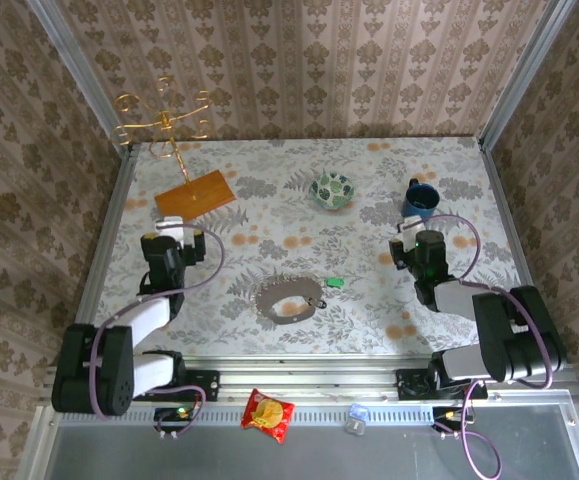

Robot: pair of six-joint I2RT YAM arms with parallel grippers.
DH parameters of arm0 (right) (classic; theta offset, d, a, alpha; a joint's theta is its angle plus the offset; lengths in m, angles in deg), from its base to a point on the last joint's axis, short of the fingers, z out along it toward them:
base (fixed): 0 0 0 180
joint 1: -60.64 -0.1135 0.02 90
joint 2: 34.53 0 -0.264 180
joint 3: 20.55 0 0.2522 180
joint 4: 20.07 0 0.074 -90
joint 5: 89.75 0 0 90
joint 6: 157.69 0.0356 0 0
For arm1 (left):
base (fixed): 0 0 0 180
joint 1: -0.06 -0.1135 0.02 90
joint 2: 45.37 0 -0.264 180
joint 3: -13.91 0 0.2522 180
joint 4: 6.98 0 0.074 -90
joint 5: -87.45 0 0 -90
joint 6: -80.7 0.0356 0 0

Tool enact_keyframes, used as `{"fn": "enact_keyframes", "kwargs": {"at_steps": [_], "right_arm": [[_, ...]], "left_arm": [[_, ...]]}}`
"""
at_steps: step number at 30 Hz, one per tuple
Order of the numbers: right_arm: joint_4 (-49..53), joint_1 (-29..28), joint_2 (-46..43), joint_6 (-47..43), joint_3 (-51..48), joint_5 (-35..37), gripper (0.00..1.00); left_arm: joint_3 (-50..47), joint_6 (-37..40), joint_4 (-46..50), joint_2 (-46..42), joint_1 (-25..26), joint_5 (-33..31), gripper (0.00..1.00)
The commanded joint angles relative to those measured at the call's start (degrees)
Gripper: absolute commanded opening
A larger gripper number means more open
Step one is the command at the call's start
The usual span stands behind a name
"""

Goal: Put the keys on the keyring

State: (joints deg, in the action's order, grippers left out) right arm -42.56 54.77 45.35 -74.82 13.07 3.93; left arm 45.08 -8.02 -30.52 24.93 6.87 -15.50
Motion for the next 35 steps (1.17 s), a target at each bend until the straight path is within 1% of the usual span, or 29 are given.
{"fn": "enact_keyframes", "kwargs": {"at_steps": [1,2,3,5,7,9,11,13,15,17,19,22,24,26,27,29,33,34,35], "right_arm": [[-13.8,1.7,0.8,3.1,-0.6,-4.8,0.42],[-14.9,2.1,1.3,3.6,-0.9,-4.7,0.42],[-15.4,2.9,2.0,4.3,-0.9,-5.3,0.42],[-17.3,4.0,4.9,4.7,-0.5,-8.1,0.41],[-19.7,5.0,8.1,6.0,0.3,-8.0,0.42],[-13.7,6.0,7.3,6.9,2.5,-9.2,0.43],[-14.0,6.5,7.5,7.4,2.7,-9.7,0.46],[-14.0,6.6,7.7,7.5,2.8,-9.7,0.5],[-13.9,6.6,7.7,7.5,2.9,-9.8,0.52],[-13.6,6.6,7.6,7.6,3.0,-9.5,0.55],[-13.0,6.6,7.6,8.2,3.3,-8.0,0.58],[-12.7,6.6,7.7,8.5,3.5,-7.2,0.62],[-12.7,6.6,7.7,8.5,3.5,-7.3,0.63],[-12.6,6.6,7.7,8.5,3.4,-7.2,0.64],[-12.6,6.6,7.7,8.5,3.4,-7.2,0.64],[-12.6,6.6,7.7,8.5,3.5,-7.2,0.64],[-12.6,6.6,7.7,8.5,3.6,-7.1,0.68],[-12.6,6.6,7.7,8.5,3.5,-7.1,0.97],[-12.6,6.6,7.6,8.6,3.4,-6.8,1.0]], "left_arm": [[-0.9,1.6,-11.9,5.0,-1.2,3.6,1.0],[-0.2,2.3,-11.5,5.5,-1.2,3.7,1.0],[-0.1,3.3,-11.9,6.1,-1.4,5.7,1.0],[-1.5,5.3,-18.9,9.1,-2.0,7.9,1.0],[-2.7,4.6,-23.6,12.3,-2.6,8.2,1.0],[-4.1,4.6,-30.6,16.9,-2.8,8.5,1.0],[-4.6,5.3,-37.8,21.7,-2.6,8.4,1.0],[-2.7,4.3,-30.0,19.0,-2.8,8.4,1.0],[-1.7,4.6,-29.5,20.0,-2.8,6.6,1.0],[-1.3,2.5,-28.1,19.3,-2.8,1.8,1.0],[-1.4,3.1,-29.4,20.0,-1.9,-1.3,1.0],[0.9,5.1,-25.7,20.1,0.0,-2.3,1.0],[1.2,4.4,-24.8,20.0,-0.4,-3.0,1.0],[2.5,3.8,-22.2,19.8,-1.0,-2.1,1.0],[3.7,3.1,-19.3,19.6,-2.0,0.0,1.0],[4.9,1.5,-15.8,19.1,-5.1,6.4,1.0],[4.8,1.8,-16.2,19.2,-4.9,6.8,1.0],[4.7,2.1,-16.6,19.2,-4.7,6.9,1.0],[4.4,2.3,-16.8,19.0,-4.6,7.0,1.0]]}}
